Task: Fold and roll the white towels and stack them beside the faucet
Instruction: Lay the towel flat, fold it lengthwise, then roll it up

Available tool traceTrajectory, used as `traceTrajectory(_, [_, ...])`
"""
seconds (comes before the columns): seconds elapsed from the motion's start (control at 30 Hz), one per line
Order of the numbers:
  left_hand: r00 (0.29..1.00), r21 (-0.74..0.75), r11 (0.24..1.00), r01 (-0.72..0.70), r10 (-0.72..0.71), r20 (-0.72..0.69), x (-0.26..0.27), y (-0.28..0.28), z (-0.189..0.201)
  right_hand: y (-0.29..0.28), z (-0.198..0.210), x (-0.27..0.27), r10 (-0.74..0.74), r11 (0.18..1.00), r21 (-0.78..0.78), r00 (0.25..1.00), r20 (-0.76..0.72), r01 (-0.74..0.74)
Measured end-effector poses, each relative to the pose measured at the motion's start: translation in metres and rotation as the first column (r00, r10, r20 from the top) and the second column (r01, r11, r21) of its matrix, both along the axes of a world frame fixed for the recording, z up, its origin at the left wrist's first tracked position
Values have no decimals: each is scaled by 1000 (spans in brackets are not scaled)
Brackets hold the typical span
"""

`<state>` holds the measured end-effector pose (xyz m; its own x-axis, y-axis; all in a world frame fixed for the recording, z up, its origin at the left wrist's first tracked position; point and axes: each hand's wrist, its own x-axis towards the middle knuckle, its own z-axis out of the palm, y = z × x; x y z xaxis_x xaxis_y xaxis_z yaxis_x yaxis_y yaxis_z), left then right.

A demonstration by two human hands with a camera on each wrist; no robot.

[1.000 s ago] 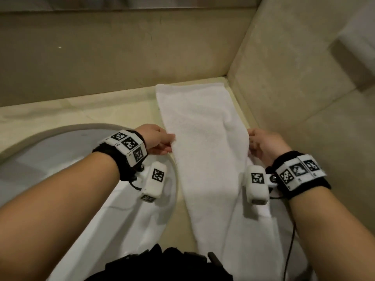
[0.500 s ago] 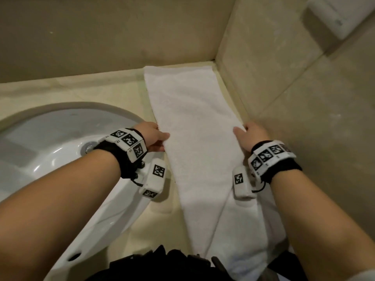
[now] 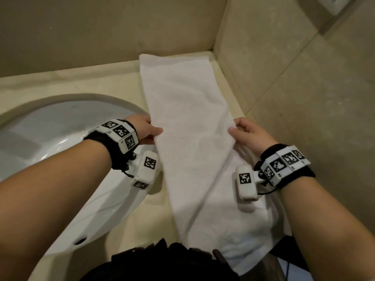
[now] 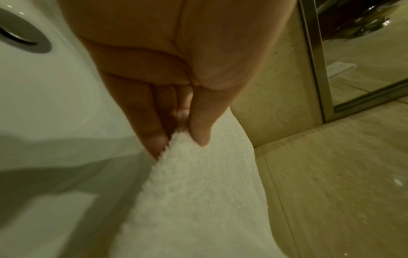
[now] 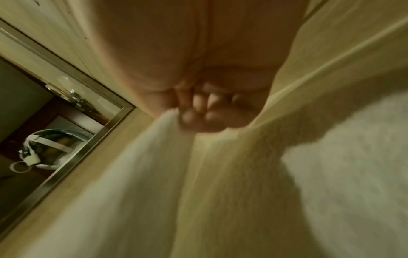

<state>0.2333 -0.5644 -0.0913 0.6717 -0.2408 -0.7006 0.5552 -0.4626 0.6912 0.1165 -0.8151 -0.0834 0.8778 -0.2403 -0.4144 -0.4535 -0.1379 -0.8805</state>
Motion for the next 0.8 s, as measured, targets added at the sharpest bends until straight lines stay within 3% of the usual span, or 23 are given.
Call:
traceTrajectory(0.1, [999, -6, 999, -47, 47, -24, -4, 4, 3, -10, -3, -3, -166, 919, -360, 986, 10, 159])
traceTrajectory(0.13, [998, -14, 998, -60, 60, -26, -6, 4, 1, -14, -4, -6, -206, 906, -376, 979, 8, 194])
traceTrajectory(0.23, [998, -49, 998, -26, 23, -54, -19, 1, 3, -9, -5, -20, -289, 957, 6, 956, -55, 289])
traceTrajectory(0.27, [998, -66, 998, -15, 11, -64, -25, 0, 3, -6, -7, -25, -260, 963, 50, 962, -78, 264])
traceTrajectory(0.4, [993, -82, 996, 37, -46, -110, -49, -2, 5, -7, -12, -39, 2, 980, -197, 996, -89, -20])
traceTrajectory(0.5, [989, -66, 996, 58, -66, -129, -64, -3, 8, -9, -7, -47, 48, 992, -117, 999, -2, -48])
traceTrajectory(0.57, [985, -71, 995, 66, -77, -152, -72, -4, 8, -10, -5, -50, -2, 994, -111, 996, 85, 11])
traceTrajectory(0.67, [981, -61, 993, 99, -108, -162, -90, -6, 6, -9, -1, -55, -196, 966, -138, 966, 170, 220])
traceTrajectory(0.73, [987, -34, 996, 88, -91, -131, -98, -3, 5, -4, 1, -58, -370, 929, 91, 912, 177, 359])
traceTrajectory(0.8, [993, -28, 997, 72, -74, -92, -102, 2, 6, 3, 1, -66, -338, 926, 213, 935, 107, 311])
